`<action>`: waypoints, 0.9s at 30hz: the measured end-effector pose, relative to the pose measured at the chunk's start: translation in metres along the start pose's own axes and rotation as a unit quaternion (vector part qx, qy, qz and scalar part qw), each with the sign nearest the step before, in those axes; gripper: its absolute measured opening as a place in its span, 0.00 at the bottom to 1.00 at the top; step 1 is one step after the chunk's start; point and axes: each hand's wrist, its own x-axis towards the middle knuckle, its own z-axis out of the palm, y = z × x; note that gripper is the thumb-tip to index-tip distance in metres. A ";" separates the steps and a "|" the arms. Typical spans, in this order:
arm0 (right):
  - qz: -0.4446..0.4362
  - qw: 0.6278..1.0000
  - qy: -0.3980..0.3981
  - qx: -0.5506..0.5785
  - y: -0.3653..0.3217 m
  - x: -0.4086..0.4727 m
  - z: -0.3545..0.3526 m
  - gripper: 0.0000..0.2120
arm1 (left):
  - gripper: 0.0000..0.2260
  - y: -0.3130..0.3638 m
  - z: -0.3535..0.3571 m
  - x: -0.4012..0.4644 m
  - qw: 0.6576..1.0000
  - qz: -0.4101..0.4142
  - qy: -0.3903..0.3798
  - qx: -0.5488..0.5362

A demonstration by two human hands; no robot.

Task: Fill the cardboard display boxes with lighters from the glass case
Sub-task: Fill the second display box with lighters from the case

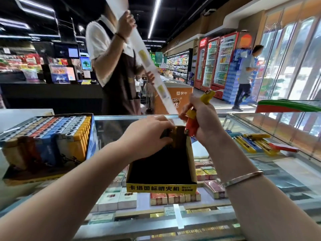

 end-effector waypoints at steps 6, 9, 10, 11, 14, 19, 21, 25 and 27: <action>0.025 0.982 -0.074 0.174 -0.002 -0.002 0.005 0.16 | 0.22 0.005 -0.001 -0.004 0.994 0.028 0.110 -0.005; 0.046 0.973 -0.089 0.207 0.002 -0.007 0.013 0.19 | 0.20 0.008 -0.003 -0.010 0.978 0.073 0.198 -0.005; 0.053 0.971 -0.097 0.214 0.003 -0.007 0.014 0.20 | 0.19 0.010 -0.003 -0.011 0.971 0.092 0.222 0.006; 0.061 0.968 -0.106 0.218 0.003 -0.008 0.015 0.21 | 0.17 0.011 -0.003 -0.011 0.964 0.108 0.242 0.014; 0.076 0.963 -0.128 0.224 0.001 -0.009 0.014 0.21 | 0.10 0.014 -0.006 -0.010 0.948 0.144 0.285 0.004; 0.065 0.962 -0.125 0.232 -0.002 -0.011 0.011 0.20 | 0.08 0.010 -0.015 -0.009 0.927 0.120 0.339 -0.102; 0.053 0.963 -0.109 0.240 -0.004 -0.010 0.010 0.19 | 0.09 0.006 -0.022 -0.008 0.917 0.079 0.363 -0.147; 0.006 0.985 -0.079 0.156 -0.006 -0.008 0.009 0.16 | 0.11 -0.006 -0.028 -0.015 0.902 -0.004 0.332 -0.278; -0.036 0.997 -0.067 0.014 -0.002 -0.007 0.012 0.16 | 0.12 -0.013 -0.029 -0.022 0.897 -0.024 0.295 -0.327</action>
